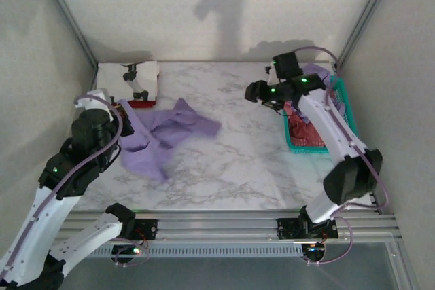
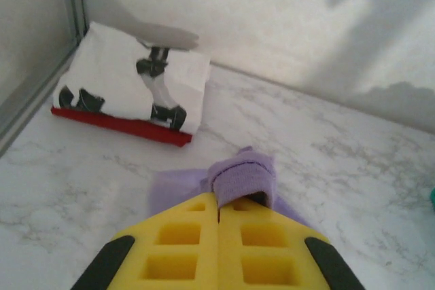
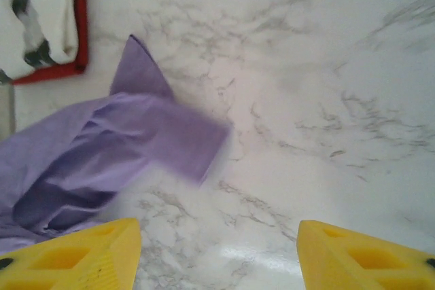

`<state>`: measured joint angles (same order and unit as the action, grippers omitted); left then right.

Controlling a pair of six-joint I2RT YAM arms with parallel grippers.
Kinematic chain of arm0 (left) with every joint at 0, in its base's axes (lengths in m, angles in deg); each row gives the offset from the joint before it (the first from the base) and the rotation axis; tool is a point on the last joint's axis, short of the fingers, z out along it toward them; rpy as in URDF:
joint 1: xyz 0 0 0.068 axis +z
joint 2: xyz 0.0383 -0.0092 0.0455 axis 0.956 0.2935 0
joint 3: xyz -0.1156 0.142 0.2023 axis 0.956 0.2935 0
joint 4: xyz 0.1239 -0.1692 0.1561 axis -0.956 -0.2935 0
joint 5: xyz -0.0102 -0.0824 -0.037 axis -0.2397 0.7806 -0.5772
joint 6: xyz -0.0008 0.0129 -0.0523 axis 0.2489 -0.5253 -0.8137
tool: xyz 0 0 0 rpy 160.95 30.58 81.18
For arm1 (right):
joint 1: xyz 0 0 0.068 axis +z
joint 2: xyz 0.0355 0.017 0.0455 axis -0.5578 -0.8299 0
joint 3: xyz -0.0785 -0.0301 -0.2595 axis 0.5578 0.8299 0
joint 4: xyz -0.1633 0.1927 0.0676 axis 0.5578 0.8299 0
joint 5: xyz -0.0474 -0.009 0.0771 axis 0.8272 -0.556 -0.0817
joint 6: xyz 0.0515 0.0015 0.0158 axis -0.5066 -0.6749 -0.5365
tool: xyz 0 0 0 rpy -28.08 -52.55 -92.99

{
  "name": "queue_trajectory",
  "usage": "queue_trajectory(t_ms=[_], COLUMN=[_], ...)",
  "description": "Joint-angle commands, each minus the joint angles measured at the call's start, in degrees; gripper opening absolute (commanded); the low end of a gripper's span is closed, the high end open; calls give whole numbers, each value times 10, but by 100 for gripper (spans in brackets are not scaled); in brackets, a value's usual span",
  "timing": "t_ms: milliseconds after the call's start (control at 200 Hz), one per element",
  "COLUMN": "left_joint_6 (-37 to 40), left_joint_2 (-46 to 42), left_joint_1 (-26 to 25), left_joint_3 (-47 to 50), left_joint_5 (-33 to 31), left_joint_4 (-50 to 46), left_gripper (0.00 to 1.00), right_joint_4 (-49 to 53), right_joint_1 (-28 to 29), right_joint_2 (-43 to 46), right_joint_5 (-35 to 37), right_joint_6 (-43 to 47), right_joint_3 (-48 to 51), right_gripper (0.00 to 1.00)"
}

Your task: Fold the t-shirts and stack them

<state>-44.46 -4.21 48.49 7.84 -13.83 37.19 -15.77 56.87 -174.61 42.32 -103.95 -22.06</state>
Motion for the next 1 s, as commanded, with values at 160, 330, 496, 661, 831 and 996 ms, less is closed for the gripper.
queue_trajectory(t_ms=[160,330,496,661,831,996], left_joint_6=[-4,19,44,64,79,89], left_joint_2=[67,74,77,80,73,69], left_joint_1=[42,90,157,214,260,286], left_joint_3=[56,53,53,60,72,72], left_joint_5=[99,115,150,190,224,249], left_joint_4=[6,2,-5,-1,2,-1], left_gripper=[0,0,0,0,0,0], right_joint_4=[-30,-71,-159,-239,-288,-299], right_joint_1=[86,155,221,298,345,373], right_joint_2=[-166,-186,-164,-167,-197,-229], right_joint_5=[-26,-3,-12,-13,-14,-8], right_joint_6=[-24,-32,-58,-106,-134,-134], right_joint_3=[-75,-36,50,105,109,85], right_gripper=[63,63,63,62,61,58])
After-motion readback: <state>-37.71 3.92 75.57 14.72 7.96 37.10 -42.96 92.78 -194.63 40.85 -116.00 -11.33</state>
